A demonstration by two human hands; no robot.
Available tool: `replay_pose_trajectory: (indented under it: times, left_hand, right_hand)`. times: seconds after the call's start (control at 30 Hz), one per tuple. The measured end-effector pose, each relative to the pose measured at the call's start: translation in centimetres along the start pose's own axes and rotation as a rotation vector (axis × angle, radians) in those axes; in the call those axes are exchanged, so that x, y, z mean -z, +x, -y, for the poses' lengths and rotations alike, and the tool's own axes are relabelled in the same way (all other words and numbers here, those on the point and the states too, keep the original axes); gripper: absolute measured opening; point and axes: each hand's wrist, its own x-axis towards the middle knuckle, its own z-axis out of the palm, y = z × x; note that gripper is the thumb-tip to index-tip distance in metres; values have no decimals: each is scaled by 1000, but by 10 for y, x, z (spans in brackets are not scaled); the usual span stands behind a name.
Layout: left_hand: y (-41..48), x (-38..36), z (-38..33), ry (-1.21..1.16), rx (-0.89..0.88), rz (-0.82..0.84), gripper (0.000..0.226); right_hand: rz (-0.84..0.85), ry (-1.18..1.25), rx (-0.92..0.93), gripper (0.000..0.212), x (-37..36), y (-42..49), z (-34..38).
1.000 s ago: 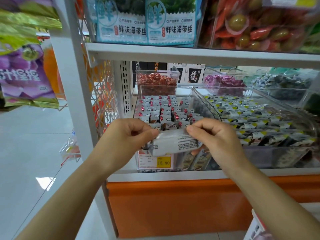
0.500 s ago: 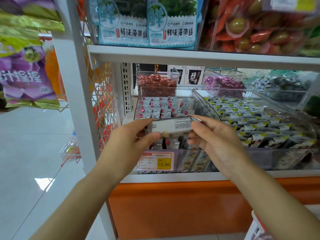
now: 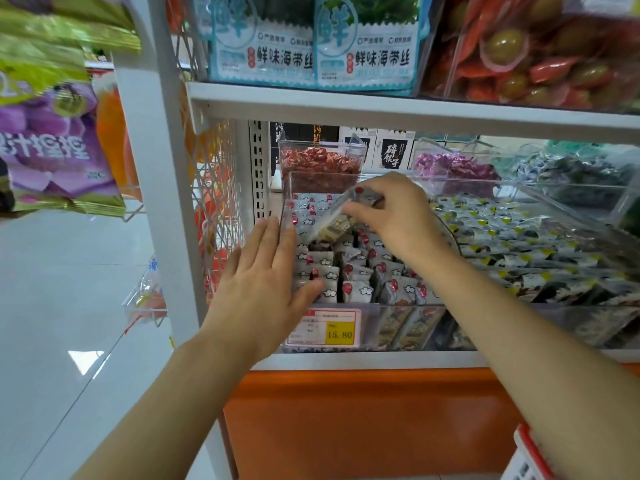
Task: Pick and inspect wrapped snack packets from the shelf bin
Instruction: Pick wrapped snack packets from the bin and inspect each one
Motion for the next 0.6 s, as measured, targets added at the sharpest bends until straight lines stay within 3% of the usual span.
replay_pose_trajectory:
  times: [0.13, 0.23, 0.33, 0.4, 0.47, 0.53, 0.6]
  left_hand:
    - [0, -2, 1, -36, 11, 1, 84]
    - [1, -4, 2, -56, 16, 7, 84]
    - [2, -4, 2, -81, 9, 7, 83]
    - [2, -5, 1, -88, 8, 8, 83]
    - [2, -5, 1, -92, 10, 8, 83]
    - [2, -4, 1, -99, 12, 15, 82]
    - [2, -4, 2, -107, 18, 22, 82]
  right_hand:
    - [205, -234, 42, 33, -14, 18, 1]
    - [203, -303, 18, 44, -18, 23, 2]
    - [230, -327, 41, 41, -24, 17, 1]
    - [403, -422, 148, 31, -32, 11, -2]
    - [581, -490, 219, 34, -35, 11, -6]
    - [631, -411, 168, 38, -30, 21, -10]
    - [575, -235, 99, 32, -25, 33, -13]
